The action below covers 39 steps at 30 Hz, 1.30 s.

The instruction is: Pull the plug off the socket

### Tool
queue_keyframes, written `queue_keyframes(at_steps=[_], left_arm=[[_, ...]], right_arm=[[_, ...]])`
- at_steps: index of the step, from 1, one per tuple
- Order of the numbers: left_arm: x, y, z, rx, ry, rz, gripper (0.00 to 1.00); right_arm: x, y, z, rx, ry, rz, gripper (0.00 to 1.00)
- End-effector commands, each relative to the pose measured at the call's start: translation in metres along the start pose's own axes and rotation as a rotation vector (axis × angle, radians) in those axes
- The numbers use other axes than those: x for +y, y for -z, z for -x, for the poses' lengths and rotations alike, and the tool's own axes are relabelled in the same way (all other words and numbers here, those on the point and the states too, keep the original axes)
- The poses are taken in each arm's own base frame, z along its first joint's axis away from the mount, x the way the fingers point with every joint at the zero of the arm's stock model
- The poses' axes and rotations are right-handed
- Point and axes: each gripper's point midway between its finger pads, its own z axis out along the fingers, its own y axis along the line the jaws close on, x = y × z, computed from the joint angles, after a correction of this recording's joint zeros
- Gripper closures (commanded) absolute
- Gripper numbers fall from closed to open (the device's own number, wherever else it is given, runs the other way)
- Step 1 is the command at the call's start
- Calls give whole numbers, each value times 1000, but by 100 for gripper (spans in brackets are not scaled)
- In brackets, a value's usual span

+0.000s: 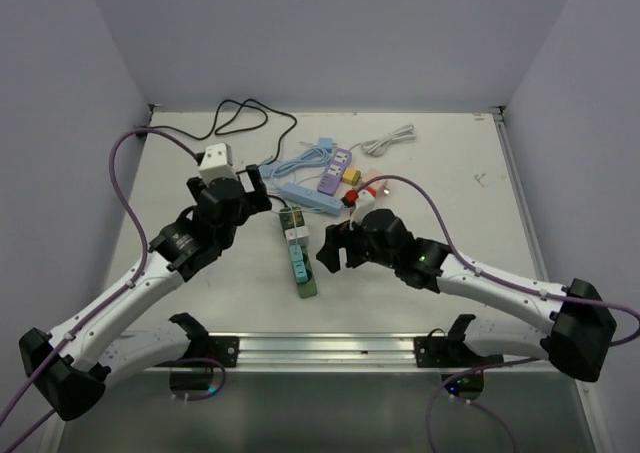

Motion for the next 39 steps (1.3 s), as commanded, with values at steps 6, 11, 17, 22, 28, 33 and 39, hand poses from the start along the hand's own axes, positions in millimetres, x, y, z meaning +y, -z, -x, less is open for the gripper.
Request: queue_keyframes(at_steps=[6,11,17,22,28,33,39], left_arm=[[38,-22,-36,8,-86,95,0],[41,-17,-32,-15,-40,93,0],[35,-6,-24,-34,3,34,0],[31,-6,-43,11,27,-10,0],[31,-5,-68,70,48,-48,0],[32,-4,-97,130,90,-78,0],[23,-6,-143,222,172,-171,0]], right_arm=[[36,-34,-18,17,156,-181,21],[45,-50,-33,63,176,-229,23],[43,-75,-54,114,161,-260,25],[46,-90,-58,115,142,-268,43],[45,-85,-50,101,150,-285,68],[43,-73,-42,72,124,-269,81],[52,-59,-26,31,-20,-42,85]])
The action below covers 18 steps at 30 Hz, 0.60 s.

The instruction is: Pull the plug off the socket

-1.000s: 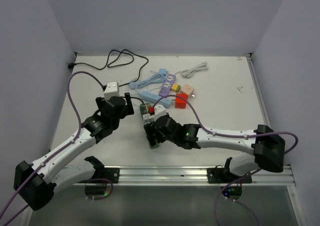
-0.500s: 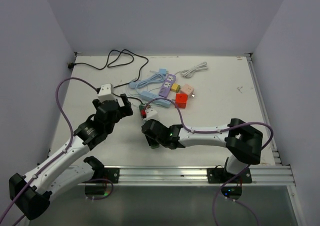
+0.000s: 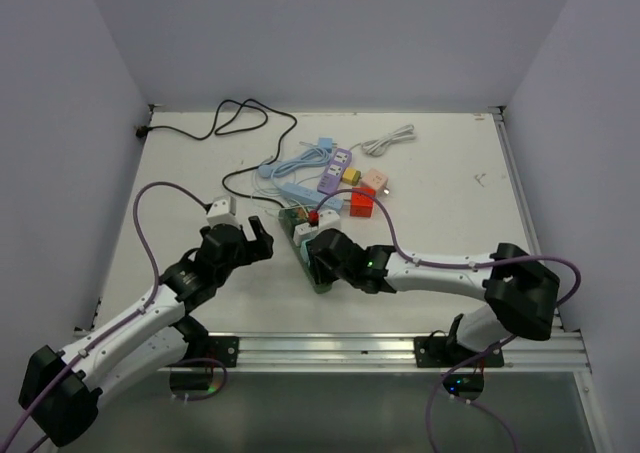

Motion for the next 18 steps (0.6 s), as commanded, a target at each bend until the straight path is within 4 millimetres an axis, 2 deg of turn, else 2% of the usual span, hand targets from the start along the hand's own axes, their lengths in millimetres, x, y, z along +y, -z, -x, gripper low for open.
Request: queue_keyframes(at_steps=[1,5,6,10,18], left_arm=[[-21,-5,-17,35,99,-129,0],[-27,-10,-39,82,153,-197,0],[-35,-11,-35,63,173,-237,0],[-48,-11,-42,91,222,-311,0],[-53,-17,-50,118,258,-329,0]], right_arm=[[32,21,46,-131,-99,228,84],[32,26,40,-127,-51,288,85],[32,27,40,-129,-55,294,85],[29,29,39,-126,-87,306,87],[36,32,37,-138,-144,364,87]])
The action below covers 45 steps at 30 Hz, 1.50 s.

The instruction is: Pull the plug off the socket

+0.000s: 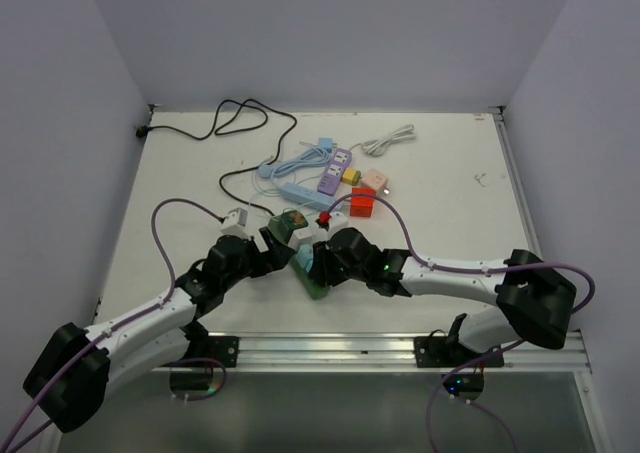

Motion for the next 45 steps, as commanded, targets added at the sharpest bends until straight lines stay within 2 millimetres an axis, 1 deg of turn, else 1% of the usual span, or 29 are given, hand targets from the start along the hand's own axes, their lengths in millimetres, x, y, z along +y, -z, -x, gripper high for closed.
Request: queue_keyframes(at_steps=[1,6,12,14,16,17,18,19,22,24,27,28,31,35,37,42,45], left_arm=[[-18,-3,11,-39,40,-74,0],[-22,-3,15,-56,18,-92,0],[-11,-8,11,-52,-6,-51,0],[-11,-6,14,-69,-4,-57,0],[-22,-3,21,-98,10,-110,0],[-23,-2,19,-100,18,-127,0],[-33,0,26,-127,29,-174,0],[-40,3,27,-131,40,-212,0],[-49,10,32,-163,57,-268,0],[-47,10,33,-170,67,-264,0],[-46,8,32,-160,75,-249,1],[-42,5,30,-152,86,-229,0],[-41,-1,31,-143,98,-204,1],[-48,-7,37,-146,94,-204,1],[-46,-11,40,-152,88,-177,0],[-52,-11,55,-206,90,-182,0],[-50,-13,57,-215,82,-169,0]], right_arm=[[36,12,38,-131,-46,151,87],[38,13,39,-133,-51,161,87],[42,17,44,-143,-38,172,87],[40,18,44,-144,-26,168,88],[38,17,42,-141,-14,162,88],[36,16,41,-141,-2,158,88],[36,14,38,-134,1,157,88],[34,13,36,-129,3,156,88],[32,10,32,-124,5,152,88],[30,9,30,-123,8,146,88],[28,9,29,-126,10,140,88],[27,8,29,-126,13,137,88],[26,6,26,-120,21,136,89],[25,4,23,-113,40,125,90],[27,4,20,-111,60,119,90],[25,1,16,-103,89,99,91],[25,0,13,-98,97,96,91]])
